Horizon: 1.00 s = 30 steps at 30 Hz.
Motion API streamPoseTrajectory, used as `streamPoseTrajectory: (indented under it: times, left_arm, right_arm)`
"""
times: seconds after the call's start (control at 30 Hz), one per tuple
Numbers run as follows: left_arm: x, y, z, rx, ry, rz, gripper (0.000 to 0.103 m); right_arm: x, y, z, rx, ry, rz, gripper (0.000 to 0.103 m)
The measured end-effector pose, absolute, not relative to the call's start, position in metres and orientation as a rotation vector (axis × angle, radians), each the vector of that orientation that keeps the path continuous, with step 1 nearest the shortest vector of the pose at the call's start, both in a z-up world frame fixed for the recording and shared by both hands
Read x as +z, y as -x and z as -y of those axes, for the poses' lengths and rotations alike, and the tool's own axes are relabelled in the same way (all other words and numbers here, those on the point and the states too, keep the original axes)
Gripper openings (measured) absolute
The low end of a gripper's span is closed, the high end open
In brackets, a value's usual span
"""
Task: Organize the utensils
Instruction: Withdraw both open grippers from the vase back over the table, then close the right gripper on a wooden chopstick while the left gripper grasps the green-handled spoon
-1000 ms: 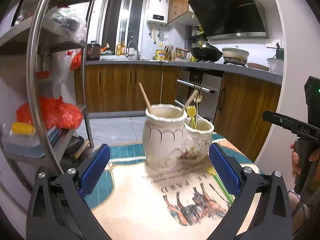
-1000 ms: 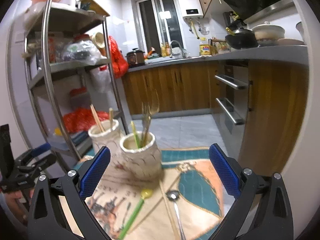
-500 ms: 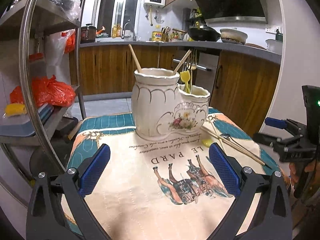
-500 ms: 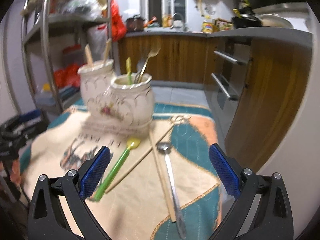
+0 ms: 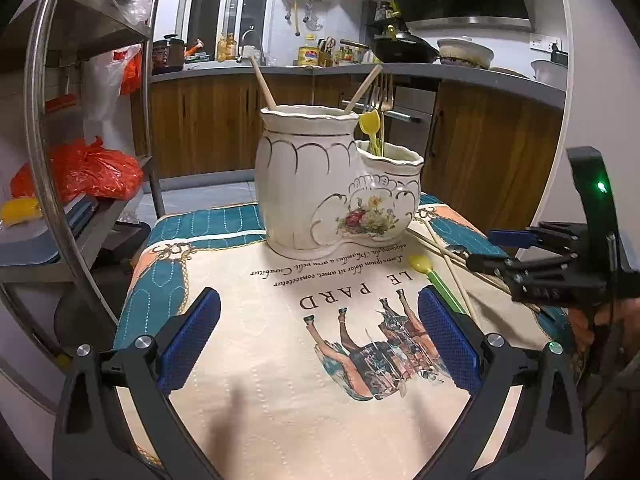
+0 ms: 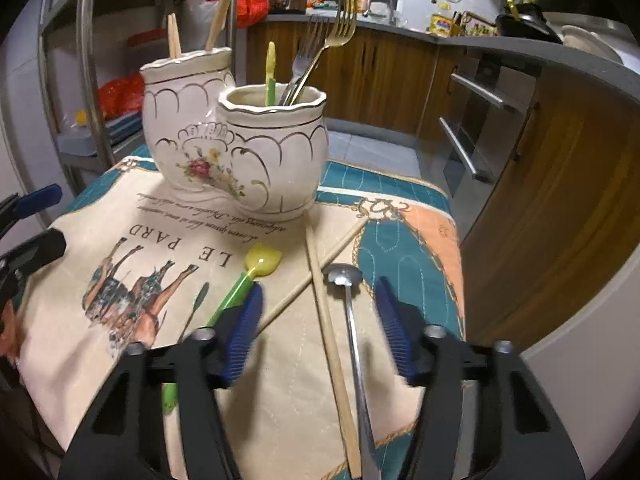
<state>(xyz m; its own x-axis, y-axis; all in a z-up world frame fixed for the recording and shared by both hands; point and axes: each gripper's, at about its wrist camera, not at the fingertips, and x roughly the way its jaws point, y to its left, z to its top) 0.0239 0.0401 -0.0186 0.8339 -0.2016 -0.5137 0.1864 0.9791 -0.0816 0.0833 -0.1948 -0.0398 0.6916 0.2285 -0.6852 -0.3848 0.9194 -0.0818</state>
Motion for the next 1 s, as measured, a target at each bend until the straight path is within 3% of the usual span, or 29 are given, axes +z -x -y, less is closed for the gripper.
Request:
streamPoseTrajectory:
  times: [0.17,0.27,1.0]
  left_arm:
    - [-0.019,-0.025,-0.041,-0.216,0.046,-0.549,0.097]
    - [-0.02,-0.026,-0.042,-0.217,0.057,-0.557,0.097]
    - [-0.007,-0.029,-0.022,-0.21,0.008,-0.578,0.097]
  right_arm:
    - [-0.048,-0.084,0.186,0.394,0.265,-0.774,0.021]
    - [-0.054,-0.088,0.184,0.388,0.273,-0.796,0.017]
    - [-0.057,-0.115,0.196,0.4,0.23,-0.864,0.015]
